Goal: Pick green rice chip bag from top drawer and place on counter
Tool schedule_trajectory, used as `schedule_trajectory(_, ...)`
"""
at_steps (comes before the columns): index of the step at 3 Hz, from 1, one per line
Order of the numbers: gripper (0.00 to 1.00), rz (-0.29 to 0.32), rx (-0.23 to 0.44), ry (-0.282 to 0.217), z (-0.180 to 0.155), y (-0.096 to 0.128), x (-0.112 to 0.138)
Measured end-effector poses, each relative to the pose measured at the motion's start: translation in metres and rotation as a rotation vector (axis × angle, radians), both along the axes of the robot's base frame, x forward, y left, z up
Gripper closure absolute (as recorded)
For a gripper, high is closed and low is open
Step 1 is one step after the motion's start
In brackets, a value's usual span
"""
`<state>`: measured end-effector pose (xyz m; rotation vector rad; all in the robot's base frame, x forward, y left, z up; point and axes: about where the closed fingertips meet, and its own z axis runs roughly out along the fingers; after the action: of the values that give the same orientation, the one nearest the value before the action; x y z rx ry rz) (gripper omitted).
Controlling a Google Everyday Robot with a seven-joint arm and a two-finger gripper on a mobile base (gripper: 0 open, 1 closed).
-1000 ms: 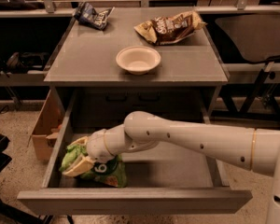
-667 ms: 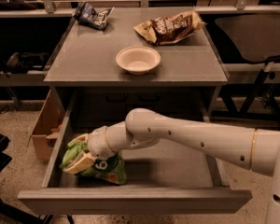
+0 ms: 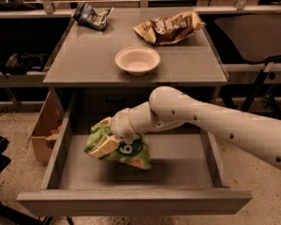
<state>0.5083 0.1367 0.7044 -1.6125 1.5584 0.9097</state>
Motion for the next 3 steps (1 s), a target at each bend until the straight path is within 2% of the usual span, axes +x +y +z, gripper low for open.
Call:
schedule_trajectory(1,1.0,-0.049,-0.147,-0.044,0.05,-0.064,0.005)
schedule_trajectory(2,1.0,-0.056,-0.149,-0.042,0.054,-0.066,0.006)
schedule_trajectory(3,1.0,-0.143,-0.177,-0.018,0.099,-0.102,0.017)
